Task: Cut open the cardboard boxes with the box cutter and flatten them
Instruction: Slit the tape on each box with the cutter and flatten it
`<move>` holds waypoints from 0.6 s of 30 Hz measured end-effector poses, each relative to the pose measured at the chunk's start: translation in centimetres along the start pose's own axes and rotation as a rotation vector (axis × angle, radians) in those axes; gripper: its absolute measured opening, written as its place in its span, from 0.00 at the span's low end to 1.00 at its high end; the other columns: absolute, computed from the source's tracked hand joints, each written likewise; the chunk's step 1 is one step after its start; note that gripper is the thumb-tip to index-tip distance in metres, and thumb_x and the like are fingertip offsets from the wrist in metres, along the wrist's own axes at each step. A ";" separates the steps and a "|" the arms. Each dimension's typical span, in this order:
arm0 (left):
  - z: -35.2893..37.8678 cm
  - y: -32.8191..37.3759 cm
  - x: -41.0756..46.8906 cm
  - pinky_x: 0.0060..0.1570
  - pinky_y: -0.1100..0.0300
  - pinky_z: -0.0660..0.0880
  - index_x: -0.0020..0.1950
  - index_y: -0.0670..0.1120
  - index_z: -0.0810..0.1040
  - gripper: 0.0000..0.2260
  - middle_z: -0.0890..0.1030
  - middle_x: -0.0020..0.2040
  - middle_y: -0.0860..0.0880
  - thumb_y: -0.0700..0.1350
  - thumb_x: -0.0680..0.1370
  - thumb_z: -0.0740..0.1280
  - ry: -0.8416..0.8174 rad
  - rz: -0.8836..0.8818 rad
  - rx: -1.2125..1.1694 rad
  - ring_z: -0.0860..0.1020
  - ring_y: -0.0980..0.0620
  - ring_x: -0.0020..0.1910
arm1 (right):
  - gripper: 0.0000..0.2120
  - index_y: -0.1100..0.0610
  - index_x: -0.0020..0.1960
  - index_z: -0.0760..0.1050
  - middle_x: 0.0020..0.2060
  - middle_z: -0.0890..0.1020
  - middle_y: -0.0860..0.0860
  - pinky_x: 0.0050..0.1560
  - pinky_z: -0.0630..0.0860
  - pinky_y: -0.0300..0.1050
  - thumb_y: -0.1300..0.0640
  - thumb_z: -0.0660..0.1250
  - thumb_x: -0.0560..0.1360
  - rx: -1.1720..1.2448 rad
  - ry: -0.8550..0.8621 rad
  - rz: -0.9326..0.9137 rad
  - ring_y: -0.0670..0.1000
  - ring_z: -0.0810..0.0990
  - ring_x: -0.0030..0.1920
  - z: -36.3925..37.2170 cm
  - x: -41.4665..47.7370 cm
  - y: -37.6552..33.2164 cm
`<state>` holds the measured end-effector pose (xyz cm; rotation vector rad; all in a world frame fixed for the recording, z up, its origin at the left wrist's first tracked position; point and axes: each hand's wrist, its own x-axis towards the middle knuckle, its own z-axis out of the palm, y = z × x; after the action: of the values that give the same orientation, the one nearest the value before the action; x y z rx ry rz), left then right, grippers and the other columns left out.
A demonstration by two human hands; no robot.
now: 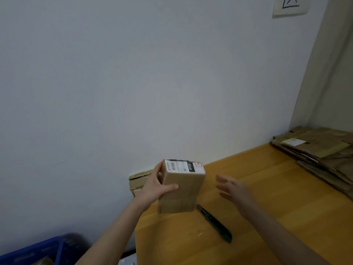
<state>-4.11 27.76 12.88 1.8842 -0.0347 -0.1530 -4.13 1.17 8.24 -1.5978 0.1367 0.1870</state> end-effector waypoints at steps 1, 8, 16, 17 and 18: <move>0.3 -0.2 -0.1 0.59 0.58 0.76 0.72 0.58 0.61 0.42 0.73 0.63 0.57 0.45 0.65 0.81 0.000 0.091 0.168 0.74 0.57 0.61 | 0.16 0.55 0.66 0.74 0.62 0.78 0.52 0.51 0.77 0.43 0.63 0.59 0.80 0.078 0.042 0.035 0.51 0.79 0.56 -0.2 0.4 -0.4; 2.5 -1.4 -0.5 0.68 0.50 0.67 0.71 0.59 0.58 0.40 0.68 0.67 0.59 0.59 0.66 0.76 -0.022 0.586 0.695 0.66 0.56 0.69 | 0.18 0.61 0.65 0.74 0.48 0.84 0.54 0.38 0.79 0.40 0.57 0.68 0.76 0.020 -0.130 0.178 0.50 0.84 0.43 0.8 0.6 -2.3; 1.9 -2.5 -0.5 0.64 0.56 0.71 0.73 0.51 0.61 0.45 0.68 0.66 0.57 0.49 0.63 0.82 0.107 0.428 0.580 0.67 0.59 0.64 | 0.27 0.55 0.67 0.71 0.51 0.79 0.53 0.42 0.77 0.40 0.61 0.74 0.70 -0.144 -0.132 0.160 0.49 0.79 0.49 0.7 0.8 -2.0; 1.8 -2.6 -0.6 0.62 0.56 0.73 0.73 0.52 0.61 0.45 0.68 0.65 0.58 0.49 0.62 0.82 0.103 0.411 0.554 0.68 0.59 0.64 | 0.29 0.53 0.67 0.70 0.52 0.79 0.52 0.40 0.77 0.39 0.59 0.76 0.69 -0.180 -0.155 0.161 0.49 0.79 0.50 0.8 0.7 -2.2; 1.9 -2.6 -0.6 0.61 0.55 0.74 0.73 0.53 0.61 0.45 0.67 0.65 0.59 0.48 0.62 0.82 0.093 0.415 0.552 0.68 0.60 0.63 | 0.29 0.50 0.65 0.69 0.52 0.78 0.51 0.39 0.77 0.38 0.56 0.77 0.68 -0.239 -0.174 0.155 0.48 0.78 0.50 1.0 0.4 -2.4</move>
<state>-5.07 26.84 9.86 2.3821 -0.4391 0.2553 -3.26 2.30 10.43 -1.8010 0.1064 0.4760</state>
